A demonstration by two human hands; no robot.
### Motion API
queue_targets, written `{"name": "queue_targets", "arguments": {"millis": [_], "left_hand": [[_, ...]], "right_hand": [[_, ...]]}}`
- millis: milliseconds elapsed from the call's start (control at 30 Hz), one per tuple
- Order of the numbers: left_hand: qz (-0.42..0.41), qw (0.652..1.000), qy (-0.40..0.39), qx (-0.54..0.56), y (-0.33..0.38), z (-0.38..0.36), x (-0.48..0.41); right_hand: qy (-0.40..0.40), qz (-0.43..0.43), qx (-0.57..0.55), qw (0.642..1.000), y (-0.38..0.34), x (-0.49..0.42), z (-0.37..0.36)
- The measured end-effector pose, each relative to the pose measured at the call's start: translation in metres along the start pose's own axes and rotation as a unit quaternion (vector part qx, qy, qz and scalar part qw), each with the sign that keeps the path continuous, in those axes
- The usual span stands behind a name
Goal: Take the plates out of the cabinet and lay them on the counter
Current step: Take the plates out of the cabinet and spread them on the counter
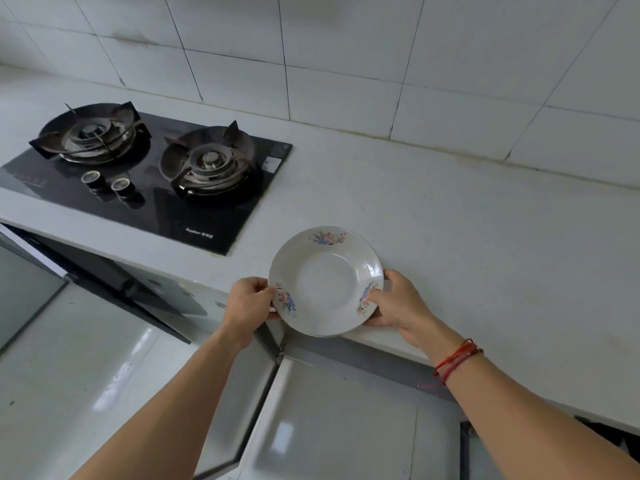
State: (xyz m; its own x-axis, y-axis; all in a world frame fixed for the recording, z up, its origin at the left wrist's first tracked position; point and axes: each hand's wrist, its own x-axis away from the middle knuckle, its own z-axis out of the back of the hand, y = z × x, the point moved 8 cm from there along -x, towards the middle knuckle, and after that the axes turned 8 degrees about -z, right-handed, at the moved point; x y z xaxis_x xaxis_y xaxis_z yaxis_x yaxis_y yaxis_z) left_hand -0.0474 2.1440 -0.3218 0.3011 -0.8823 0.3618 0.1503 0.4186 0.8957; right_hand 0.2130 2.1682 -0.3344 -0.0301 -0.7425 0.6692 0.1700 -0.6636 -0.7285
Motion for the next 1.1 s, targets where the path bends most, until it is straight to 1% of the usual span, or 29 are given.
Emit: {"name": "queue_targets", "arguments": {"millis": [233,467,867,1100], "left_hand": [[-0.008,1.0,0.0,-0.012,0.01,-0.001,-0.049],[-0.002,0.999,0.008,-0.031,0.005,-0.003,-0.078],[-0.023,0.997,0.013,-0.076,0.008,-0.001,-0.097],[-0.028,0.997,0.014,-0.076,0.007,-0.003,-0.1]], "right_hand": [[0.004,-0.001,-0.001,1.0,-0.024,-0.044,-0.01],[-0.005,-0.016,-0.013,1.0,-0.03,-0.069,-0.018],[-0.026,-0.031,-0.042,0.998,-0.029,-0.079,-0.027],[-0.033,-0.03,-0.05,0.998,-0.028,-0.081,-0.027]]}}
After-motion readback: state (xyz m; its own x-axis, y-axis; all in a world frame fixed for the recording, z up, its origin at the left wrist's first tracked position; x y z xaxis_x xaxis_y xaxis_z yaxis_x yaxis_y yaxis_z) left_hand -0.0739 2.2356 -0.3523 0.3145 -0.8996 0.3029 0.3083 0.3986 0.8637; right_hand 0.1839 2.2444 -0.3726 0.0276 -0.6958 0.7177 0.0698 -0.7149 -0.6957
